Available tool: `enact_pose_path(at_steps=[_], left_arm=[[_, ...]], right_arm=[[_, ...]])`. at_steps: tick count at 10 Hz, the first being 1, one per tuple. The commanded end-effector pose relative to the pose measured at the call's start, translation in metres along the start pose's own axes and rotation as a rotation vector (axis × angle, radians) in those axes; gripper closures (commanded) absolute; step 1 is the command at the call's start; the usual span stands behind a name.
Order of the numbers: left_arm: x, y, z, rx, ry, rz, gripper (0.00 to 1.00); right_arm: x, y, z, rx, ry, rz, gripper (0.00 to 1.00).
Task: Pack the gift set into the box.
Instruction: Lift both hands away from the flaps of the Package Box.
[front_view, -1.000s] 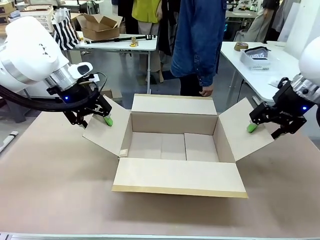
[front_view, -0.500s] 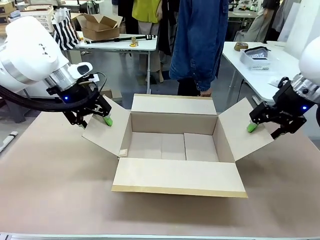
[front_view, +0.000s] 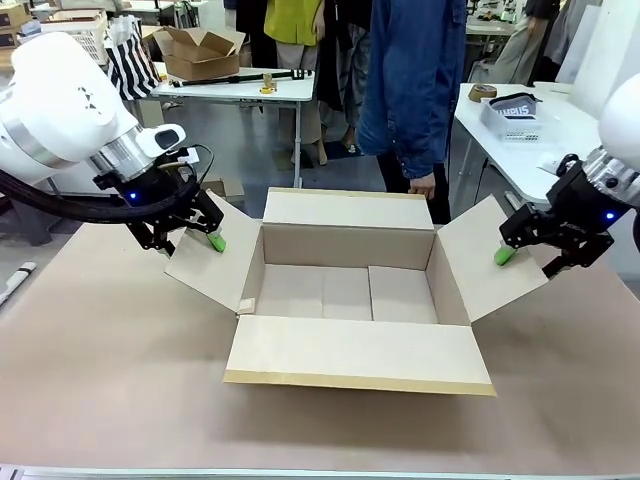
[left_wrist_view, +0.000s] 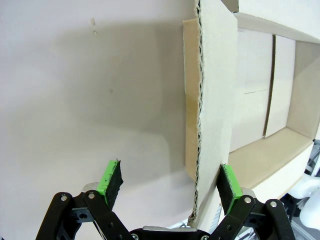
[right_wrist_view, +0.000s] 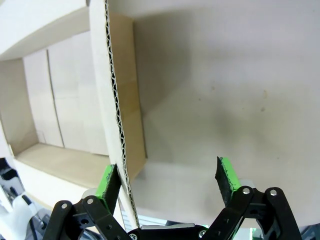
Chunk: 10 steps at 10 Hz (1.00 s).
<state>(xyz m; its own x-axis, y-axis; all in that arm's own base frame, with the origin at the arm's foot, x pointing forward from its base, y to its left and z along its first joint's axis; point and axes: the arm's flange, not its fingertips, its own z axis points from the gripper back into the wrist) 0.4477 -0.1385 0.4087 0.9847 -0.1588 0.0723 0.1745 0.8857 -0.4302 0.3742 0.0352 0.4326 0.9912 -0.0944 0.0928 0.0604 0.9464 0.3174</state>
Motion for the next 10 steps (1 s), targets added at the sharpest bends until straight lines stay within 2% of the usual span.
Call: enact_pose_path(at_steps=[1,10], left_arm=[[-0.0003,0.0001,0.0004,0.002,-0.001,-0.002,0.0],[-0.0003,0.0001,0.0004,0.002,-0.001,-0.002,0.0]], right_arm=[[-0.0002,-0.0007,0.0013,0.012,0.001,0.005,0.0],[-0.0002,-0.0007,0.0013,0.012,0.001,0.005,0.0]])
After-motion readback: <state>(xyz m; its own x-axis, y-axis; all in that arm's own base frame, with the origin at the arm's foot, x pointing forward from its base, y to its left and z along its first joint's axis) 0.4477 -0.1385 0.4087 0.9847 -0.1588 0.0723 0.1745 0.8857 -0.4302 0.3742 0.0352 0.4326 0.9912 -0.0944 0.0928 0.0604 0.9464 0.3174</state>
